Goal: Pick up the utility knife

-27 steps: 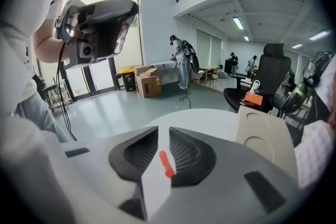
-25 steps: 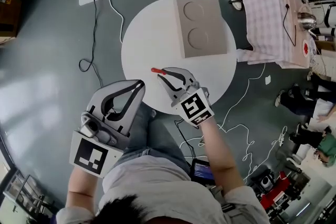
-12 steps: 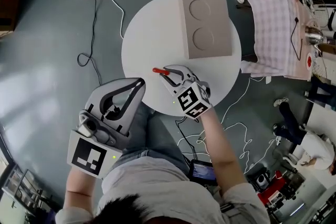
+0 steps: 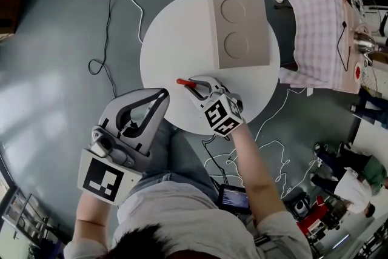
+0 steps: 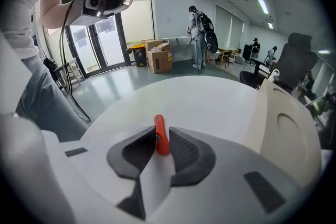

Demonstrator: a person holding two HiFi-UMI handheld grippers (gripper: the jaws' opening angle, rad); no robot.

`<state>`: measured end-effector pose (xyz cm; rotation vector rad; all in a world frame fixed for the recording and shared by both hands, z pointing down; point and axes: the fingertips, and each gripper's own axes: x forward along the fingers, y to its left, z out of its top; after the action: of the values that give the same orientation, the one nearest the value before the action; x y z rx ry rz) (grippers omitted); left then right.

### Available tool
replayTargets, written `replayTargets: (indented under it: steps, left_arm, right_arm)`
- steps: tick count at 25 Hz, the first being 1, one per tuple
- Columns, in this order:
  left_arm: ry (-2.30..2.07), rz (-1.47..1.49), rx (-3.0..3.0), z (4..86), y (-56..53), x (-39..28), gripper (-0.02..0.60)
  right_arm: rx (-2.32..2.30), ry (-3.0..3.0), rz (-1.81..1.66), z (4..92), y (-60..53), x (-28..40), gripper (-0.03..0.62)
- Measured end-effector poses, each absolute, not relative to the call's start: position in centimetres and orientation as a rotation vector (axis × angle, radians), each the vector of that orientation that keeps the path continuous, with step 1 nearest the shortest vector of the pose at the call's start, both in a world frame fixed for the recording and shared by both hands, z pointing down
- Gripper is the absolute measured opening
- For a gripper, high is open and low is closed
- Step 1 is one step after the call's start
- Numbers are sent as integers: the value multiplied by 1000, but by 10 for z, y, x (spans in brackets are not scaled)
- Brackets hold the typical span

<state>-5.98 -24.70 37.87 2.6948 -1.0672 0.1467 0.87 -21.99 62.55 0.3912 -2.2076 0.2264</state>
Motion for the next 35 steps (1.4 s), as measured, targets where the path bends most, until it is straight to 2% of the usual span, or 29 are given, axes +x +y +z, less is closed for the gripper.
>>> replayTargets:
  steps: [13,15,26,35]
  left_arm:
    - [-1066,155,2706,376,-247,-58,11]
    - [-1061,163,2709,377,-245,-57,11]
    - [-1043,168,2743,365,-237,-48,11]
    - [-961,152,2808,349,-217,-30,11]
  right_arm:
    - [490,-2165,257,621,-223,8,52]
    - [530,-2191,265,613,-226,6,10]
    - [649,-2256,253,567,-232,10,8]
    - [874,-2407,247,487,-225,15,8]
